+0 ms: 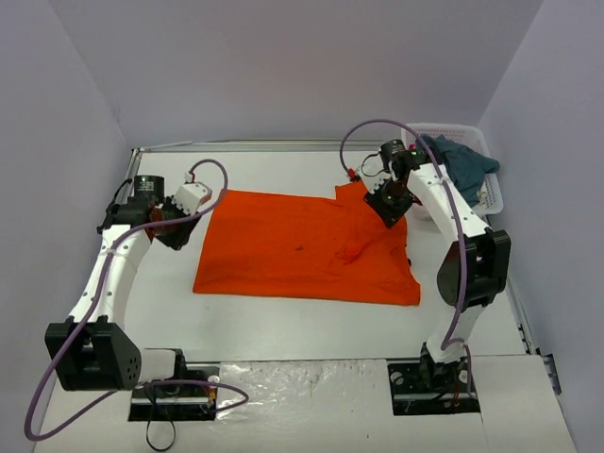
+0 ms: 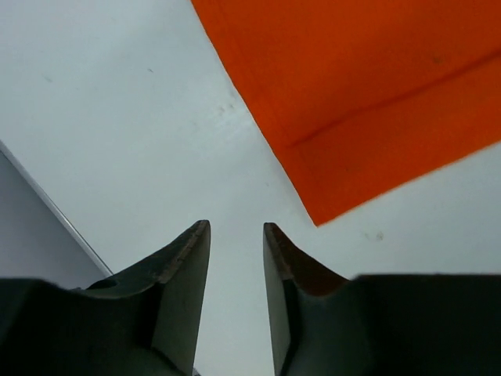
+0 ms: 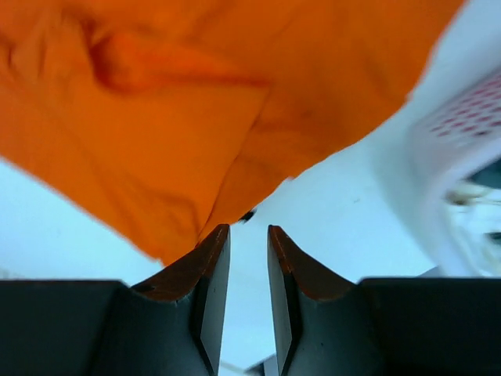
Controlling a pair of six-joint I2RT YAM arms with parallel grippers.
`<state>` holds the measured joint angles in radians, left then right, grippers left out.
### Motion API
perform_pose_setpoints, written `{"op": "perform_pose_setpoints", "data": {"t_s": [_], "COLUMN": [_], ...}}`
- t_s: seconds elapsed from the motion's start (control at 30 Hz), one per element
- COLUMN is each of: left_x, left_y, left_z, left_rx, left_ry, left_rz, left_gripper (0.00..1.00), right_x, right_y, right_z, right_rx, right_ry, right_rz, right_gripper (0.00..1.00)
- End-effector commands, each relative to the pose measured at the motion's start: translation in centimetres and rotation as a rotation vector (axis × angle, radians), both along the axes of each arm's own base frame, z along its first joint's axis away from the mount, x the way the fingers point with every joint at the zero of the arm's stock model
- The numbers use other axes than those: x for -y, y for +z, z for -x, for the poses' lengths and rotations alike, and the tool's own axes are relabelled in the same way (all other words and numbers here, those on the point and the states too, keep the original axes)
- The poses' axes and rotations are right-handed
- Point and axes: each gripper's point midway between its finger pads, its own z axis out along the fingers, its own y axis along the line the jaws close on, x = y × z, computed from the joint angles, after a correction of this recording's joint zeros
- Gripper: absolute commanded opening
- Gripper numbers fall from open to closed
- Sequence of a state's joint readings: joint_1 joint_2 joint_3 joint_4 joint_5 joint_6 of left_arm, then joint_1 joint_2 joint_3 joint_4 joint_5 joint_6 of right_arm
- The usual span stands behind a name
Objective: Fold and stack the t-shirts
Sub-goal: Fold the flattened tshirt in 1/3 of the way, then grap the side of the flattened tshirt furthest away from the robot with both arms
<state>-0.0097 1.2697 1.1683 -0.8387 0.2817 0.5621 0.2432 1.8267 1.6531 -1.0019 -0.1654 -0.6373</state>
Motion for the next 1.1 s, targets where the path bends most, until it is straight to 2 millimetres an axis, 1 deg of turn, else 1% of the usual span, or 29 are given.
{"op": "perform_pose_setpoints", "data": {"t_s": [0.0, 0.03, 0.07, 0.1, 0.13, 0.17, 0.2, 0.23, 0.27, 0.3, 0.37, 0.4, 0.43, 0.47, 0.5, 0.53, 0.57, 0.6, 0.63, 0.67, 0.7, 0.73, 0.8, 0.83, 0.87, 0.97, 1.03, 1.07], "left_x": [0.2, 0.2, -0.1, -0.1, -0.2, 0.1, 0.3, 0.4, 0.5, 0.5, 0.4, 0.3, 0.3, 0.3, 0.2, 0.4, 0.5, 0.5, 0.6, 0.8, 0.8, 1.0, 1.2, 1.4, 1.5, 1.7, 2.0, 2.1], "left_y": [3.0, 3.2, 4.5, 3.3, 3.1, 4.7, 2.5, 2.2, 2.0, 1.2, 0.3, -0.6, -1.0, -2.8, -2.9, -2.4, -3.6, -3.7, -3.5, -4.0, -4.0, -3.9, -4.5, -4.5, -5.3, -6.2, -6.8, -8.0], "left_z": [-6.7, -7.8, -9.4, -10.9, -12.0, -13.5, -14.5, -15.4, -16.2, -17.7, -19.1, -20.2, -20.8, -21.4, -21.9, -22.7, -23.1, -23.5, -24.0, -24.5, -24.8, -25.1, -25.5, -25.8, -26.0, -26.8, -27.2, -27.2], "left_rx": [0.17, 0.179, 0.213, 0.18, 0.168, 0.192, 0.117, 0.102, 0.087, 0.06, 0.037, 0.016, 0.008, -0.031, -0.032, -0.02, -0.045, -0.044, -0.033, -0.037, -0.029, -0.025, -0.034, -0.033, -0.047, -0.059, -0.072, -0.105], "left_ry": [0.153, 0.173, 0.195, 0.225, 0.236, 0.221, 0.227, 0.226, 0.223, 0.227, 0.232, 0.233, 0.235, 0.249, 0.255, 0.242, 0.248, 0.249, 0.244, 0.248, 0.249, 0.245, 0.248, 0.243, 0.248, 0.249, 0.25, 0.258], "left_rz": [0.151, 0.174, 0.208, 0.249, 0.272, 0.324, 0.351, 0.374, 0.4, 0.44, 0.459, 0.468, 0.47, 0.481, 0.493, 0.518, 0.534, 0.542, 0.556, 0.573, 0.581, 0.593, 0.616, 0.627, 0.636, 0.654, 0.663, 0.665], "left_gripper": [0.34, 0.38, 0.41, 0.43, 0.44, 0.45, 0.45, 0.45, 0.46, 0.46, 0.46, 0.46, 0.46, 0.47, 0.47, 0.47, 0.48, 0.48, 0.48, 0.49, 0.49, 0.49, 0.5, 0.5, 0.5, 0.51, 0.51, 0.51], "right_x": [-0.5, -0.8, -1.3, -1.2, -1.4, -1.8, -2.0, -2.4, -2.8, -3.0, -3.2, -3.2, -3.2, -3.2, -3.1, -3.2, -3.3, -3.4, -3.4, -3.4, -3.3, -3.2, -2.9, -2.9, -2.8, -2.7, -2.7, -2.7], "right_y": [2.5, 1.7, 2.8, 1.3, 1.4, 2.7, 1.3, 1.2, 2.0, 1.0, 0.7, 0.2, -0.1, -0.5, -1.3, -1.7, -2.6, -3.0, -3.5, -3.9, -4.1, -5.0, -5.5, -6.3, -6.5, -7.3, -7.5, -7.5], "right_z": [-5.5, -7.1, -8.9, -10.2, -11.2, -13.0, -14.0, -14.6, -15.6, -16.1, -16.5, -16.7, -16.6, -16.6, -16.2, -15.9, -15.0, -14.6, -14.1, -13.7, -13.4, -12.6, -12.2, -11.5, -11.4, -11.0, -11.1, -11.3], "right_rx": [0.216, 0.234, 0.278, 0.26, 0.274, 0.321, 0.302, 0.306, 0.334, 0.317, 0.312, 0.304, 0.296, 0.288, 0.264, 0.247, 0.21, 0.194, 0.173, 0.161, 0.151, 0.118, 0.106, 0.079, 0.075, 0.054, 0.052, 0.055], "right_ry": [-0.141, -0.164, -0.198, -0.22, -0.238, -0.266, -0.277, -0.279, -0.279, -0.274, -0.261, -0.25, -0.244, -0.242, -0.243, -0.238, -0.221, -0.213, -0.203, -0.198, -0.196, -0.188, -0.19, -0.182, -0.179, -0.182, -0.19, -0.191], "right_rz": [-0.025, -0.027, -0.048, -0.031, -0.036, -0.059, -0.054, -0.068, -0.086, -0.085, -0.088, -0.083, -0.083, -0.082, -0.082, -0.089, -0.097, -0.102, -0.103, -0.101, -0.108, -0.106, -0.102, -0.098, -0.096, -0.094, -0.092, -0.091], "right_gripper": [0.23, 0.24, 0.26, 0.28, 0.31, 0.32, 0.32, 0.32, 0.32, 0.32, 0.33, 0.33, 0.33, 0.33, 0.32, 0.32, 0.32, 0.32, 0.32, 0.31, 0.31, 0.31, 0.31, 0.31, 0.31, 0.31, 0.31, 0.31]}}
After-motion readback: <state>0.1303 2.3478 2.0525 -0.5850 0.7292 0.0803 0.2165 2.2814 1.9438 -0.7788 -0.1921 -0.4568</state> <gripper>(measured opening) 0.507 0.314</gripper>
